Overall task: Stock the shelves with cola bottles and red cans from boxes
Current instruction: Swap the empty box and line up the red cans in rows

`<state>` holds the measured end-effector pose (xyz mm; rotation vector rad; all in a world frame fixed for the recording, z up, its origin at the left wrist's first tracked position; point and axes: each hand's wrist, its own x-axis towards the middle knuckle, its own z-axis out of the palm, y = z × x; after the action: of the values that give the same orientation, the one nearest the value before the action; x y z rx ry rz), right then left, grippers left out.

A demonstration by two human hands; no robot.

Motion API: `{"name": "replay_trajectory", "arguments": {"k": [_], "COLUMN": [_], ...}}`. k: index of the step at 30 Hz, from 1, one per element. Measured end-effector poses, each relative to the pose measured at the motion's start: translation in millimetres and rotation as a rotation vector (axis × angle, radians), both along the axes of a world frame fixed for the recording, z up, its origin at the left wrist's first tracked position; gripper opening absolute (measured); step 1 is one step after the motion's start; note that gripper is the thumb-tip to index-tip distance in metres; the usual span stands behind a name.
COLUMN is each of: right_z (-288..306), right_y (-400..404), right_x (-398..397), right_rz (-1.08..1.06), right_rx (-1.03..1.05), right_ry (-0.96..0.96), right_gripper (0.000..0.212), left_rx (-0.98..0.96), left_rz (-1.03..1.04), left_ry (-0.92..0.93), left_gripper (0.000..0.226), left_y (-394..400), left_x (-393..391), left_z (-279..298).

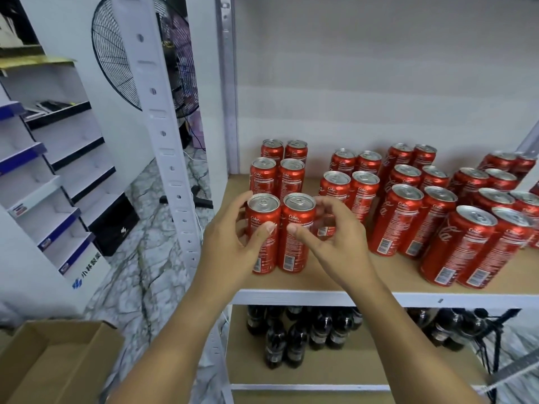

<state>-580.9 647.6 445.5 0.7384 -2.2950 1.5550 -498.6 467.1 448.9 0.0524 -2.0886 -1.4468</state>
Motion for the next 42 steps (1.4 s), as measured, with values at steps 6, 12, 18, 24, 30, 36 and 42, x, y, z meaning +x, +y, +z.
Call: {"name": "replay_trajectory", "arguments": {"k": [6, 12, 18, 24, 30, 36, 42], "right_z": [-10.5, -11.9, -6.5, 2.1, 5.1, -8.6, -26.3], "right_y": [-2.0, 1.7, 6.4, -1.0, 10.2, 3.0, -0.3], "right_x": [3.5, -1.1, -5.7, -6.8, -11.4, -7.2, -7.7], "right_rz": [0.072, 0.115, 0.214, 0.134, 0.301, 0.221, 0.208], "right_rx": [-0.032, -0.036, -0.006, -0.006, -0.042, -0.001, -0.083], "right_ry": [-0.043, -0.078, -0.089, -0.038, -0.180, -0.129, -0.174], "right_gripper": [0.078, 0.076, 0.086, 0.078, 0.081, 0.093, 0.080], "left_rx": [0.003, 0.052, 0.056, -0.039, -0.021, 0.094, 0.028], "left_rz": [0.103, 0.034, 0.028, 0.169, 0.032, 0.058, 0.117], "left_ry": [-0.040, -0.035, -0.030, -0.002, -0.021, -0.026, -0.021], "left_gripper": [0.068, 0.062, 0.071, 0.061, 0.066, 0.084, 0.062], "left_y": [4.3, 2.7, 4.7, 7.3, 0.6, 5.0, 9.1], "left_x": [-0.1, 1.9, 0.3, -10.5, -5.7, -4.8, -1.5], "left_z": [-17.8, -22.6, -22.8, -16.2, -26.6, -41.6, -58.0]}}
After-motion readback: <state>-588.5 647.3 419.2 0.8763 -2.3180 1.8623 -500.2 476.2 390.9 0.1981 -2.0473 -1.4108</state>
